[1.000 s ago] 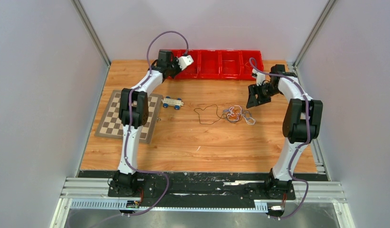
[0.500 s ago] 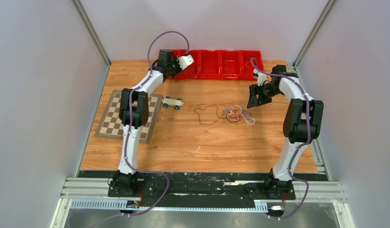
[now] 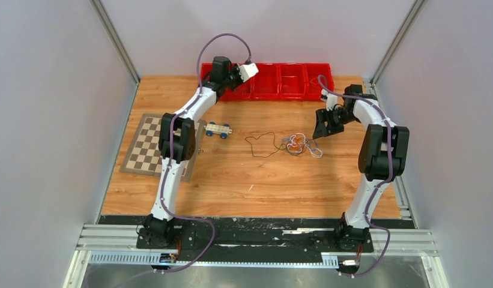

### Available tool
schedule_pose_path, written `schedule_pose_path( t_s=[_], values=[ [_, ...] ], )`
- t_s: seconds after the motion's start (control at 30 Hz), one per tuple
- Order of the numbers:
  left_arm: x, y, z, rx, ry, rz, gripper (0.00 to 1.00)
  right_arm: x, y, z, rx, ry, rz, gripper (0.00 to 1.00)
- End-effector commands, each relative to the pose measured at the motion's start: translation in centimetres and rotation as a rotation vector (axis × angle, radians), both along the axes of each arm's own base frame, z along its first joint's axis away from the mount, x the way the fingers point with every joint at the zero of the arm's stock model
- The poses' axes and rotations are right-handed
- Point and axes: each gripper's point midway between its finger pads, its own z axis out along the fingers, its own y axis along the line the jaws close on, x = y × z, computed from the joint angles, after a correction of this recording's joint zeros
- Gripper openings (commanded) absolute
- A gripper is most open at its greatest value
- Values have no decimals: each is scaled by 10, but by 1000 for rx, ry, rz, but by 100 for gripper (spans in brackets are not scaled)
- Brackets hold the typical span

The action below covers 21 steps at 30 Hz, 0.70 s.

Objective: Untangle the cables

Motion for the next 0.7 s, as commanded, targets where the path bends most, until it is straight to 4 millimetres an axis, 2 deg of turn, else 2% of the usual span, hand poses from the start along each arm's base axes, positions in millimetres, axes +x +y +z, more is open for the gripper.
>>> schedule_pose_path(
  t_s=[0.0, 0.03, 0.07, 0.1, 0.17, 0.3, 0.4, 0.5, 0.67],
  values=[
    [5, -14, 11, -36, -28, -15, 1, 5, -3, 11, 19, -45, -12, 61],
    [5, -10, 15, -28, -29, -2, 14, 5, -4, 11, 19, -47, -12, 61],
    [0, -8, 10, 3, -12, -9, 25, 5, -4, 11, 21, -46, -12, 61],
    [-6, -4, 6, 30, 8, -11, 44, 6, -3, 10, 22, -45, -12, 61],
    [-16, 5, 3, 86, 5, -27, 53, 6, -3, 8, 30, -40, -12, 61],
    [-22, 20, -8, 165, 28, -28, 53, 7, -1, 9, 40, -38, -14, 61],
    [-16, 30, -16, 223, 26, 4, 53, 8, -1, 9, 43, -41, -14, 61],
    [-6, 33, -22, 260, 10, 25, 53, 8, 0, 10, 44, -44, -14, 61],
    [1, 33, -20, 274, -15, 35, 51, 6, -1, 10, 42, -41, -16, 61]
  ],
)
